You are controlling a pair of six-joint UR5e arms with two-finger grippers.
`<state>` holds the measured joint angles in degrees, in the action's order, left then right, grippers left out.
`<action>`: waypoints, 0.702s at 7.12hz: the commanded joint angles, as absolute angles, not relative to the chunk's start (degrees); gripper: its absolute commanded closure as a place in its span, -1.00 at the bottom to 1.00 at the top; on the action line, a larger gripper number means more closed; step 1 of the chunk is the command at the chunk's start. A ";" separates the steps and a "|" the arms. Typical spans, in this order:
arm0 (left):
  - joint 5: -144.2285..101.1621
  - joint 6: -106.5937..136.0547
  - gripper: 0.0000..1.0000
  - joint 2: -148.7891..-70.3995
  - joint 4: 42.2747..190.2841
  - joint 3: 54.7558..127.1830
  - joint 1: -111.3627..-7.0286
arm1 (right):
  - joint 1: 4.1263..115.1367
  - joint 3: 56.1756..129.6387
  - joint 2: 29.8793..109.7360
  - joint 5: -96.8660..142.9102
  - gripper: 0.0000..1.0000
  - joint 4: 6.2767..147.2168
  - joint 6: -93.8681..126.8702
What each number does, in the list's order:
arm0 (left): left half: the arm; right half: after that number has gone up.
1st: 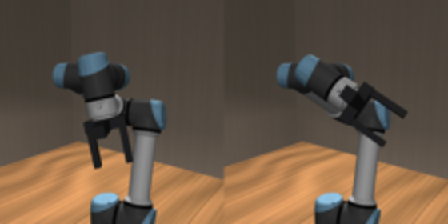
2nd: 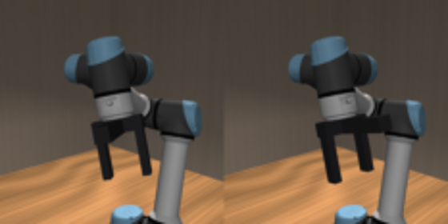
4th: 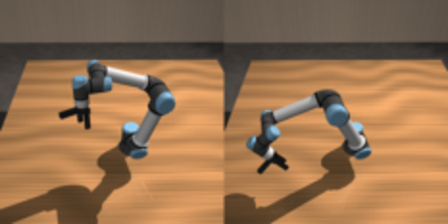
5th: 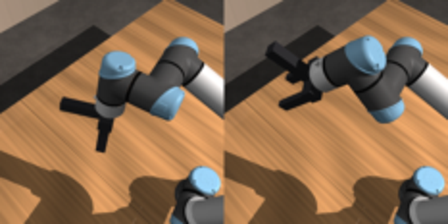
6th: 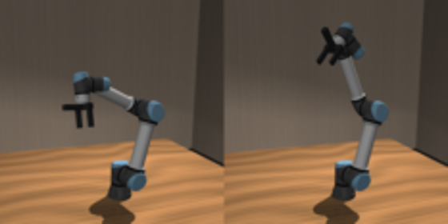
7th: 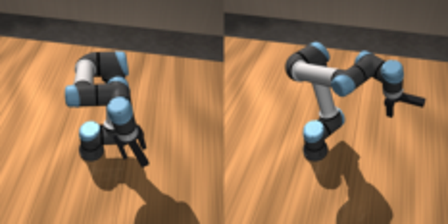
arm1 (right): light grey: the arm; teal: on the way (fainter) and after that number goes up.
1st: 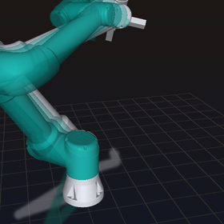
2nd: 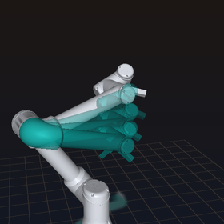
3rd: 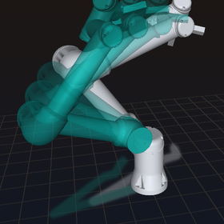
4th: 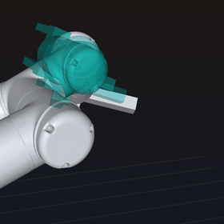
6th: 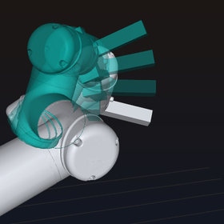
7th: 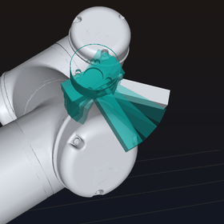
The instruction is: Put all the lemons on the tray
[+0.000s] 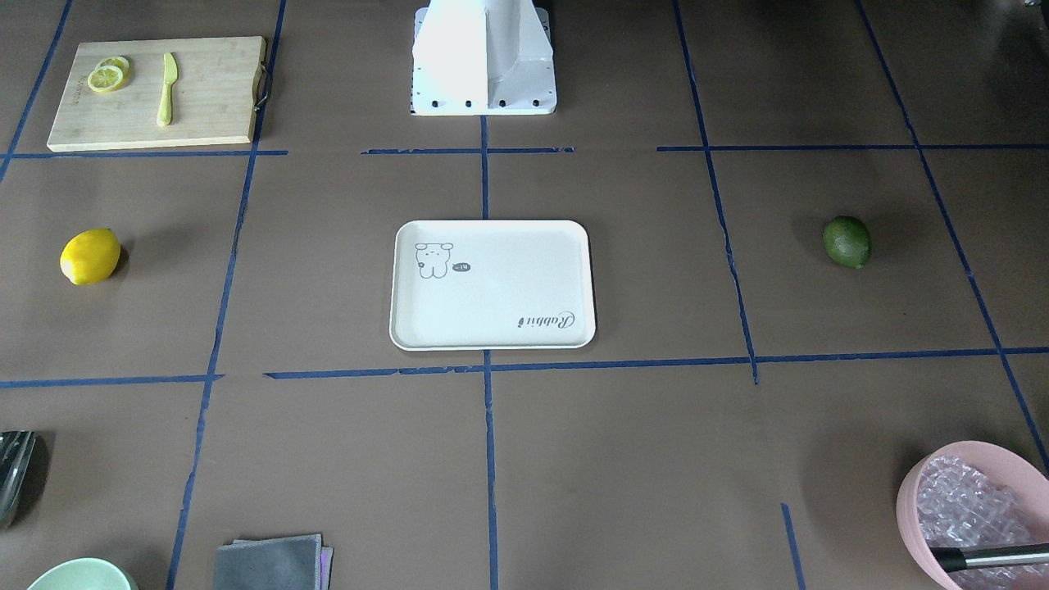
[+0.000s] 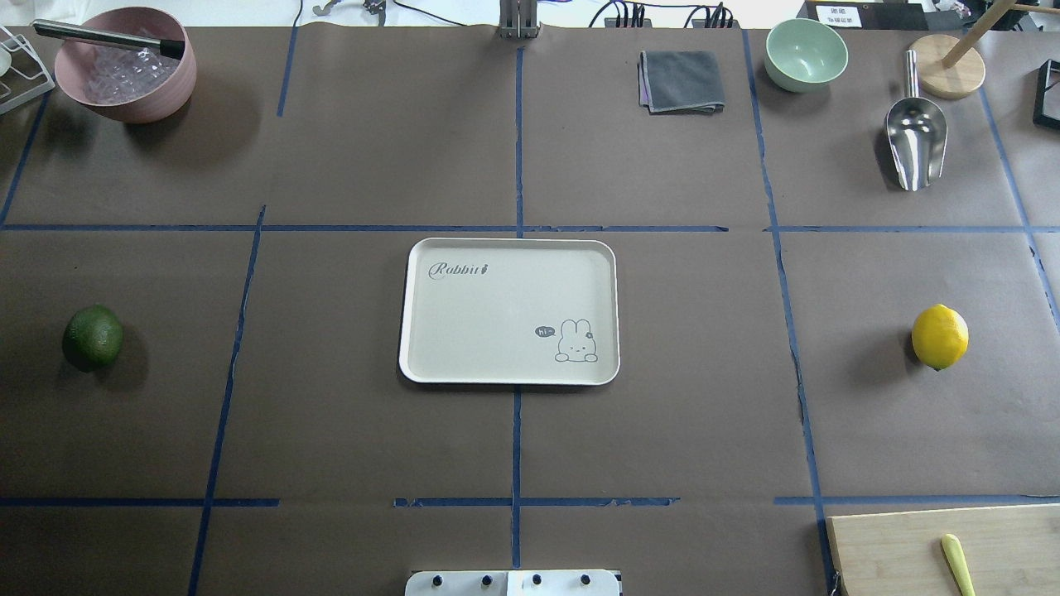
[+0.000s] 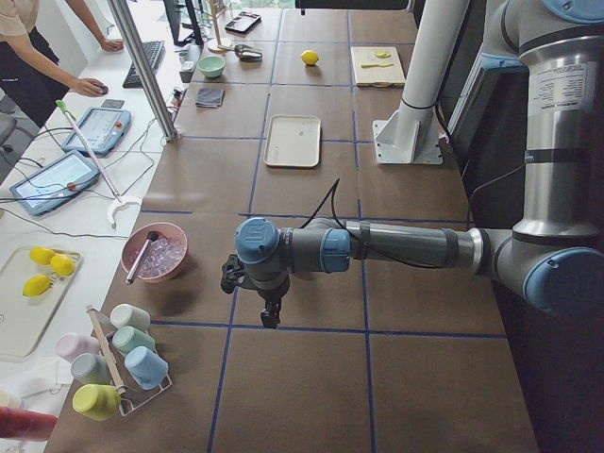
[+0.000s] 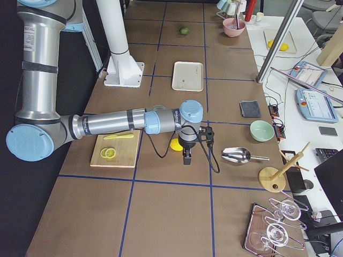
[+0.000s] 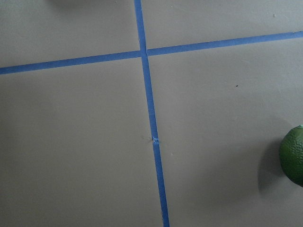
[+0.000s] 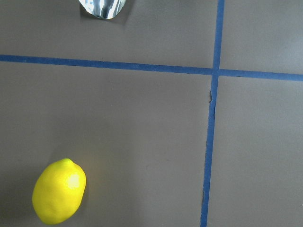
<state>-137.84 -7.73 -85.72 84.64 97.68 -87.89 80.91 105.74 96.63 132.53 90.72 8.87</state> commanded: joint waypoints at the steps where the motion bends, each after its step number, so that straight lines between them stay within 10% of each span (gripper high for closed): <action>1: -137.90 -7.82 -1.00 -85.35 84.99 97.65 -87.89 | 80.95 105.82 96.77 132.36 -1.00 90.79 8.61; 5: -137.55 -7.91 -1.00 -85.17 85.25 97.73 -87.89 | 80.86 105.73 97.03 133.24 -1.00 90.09 9.05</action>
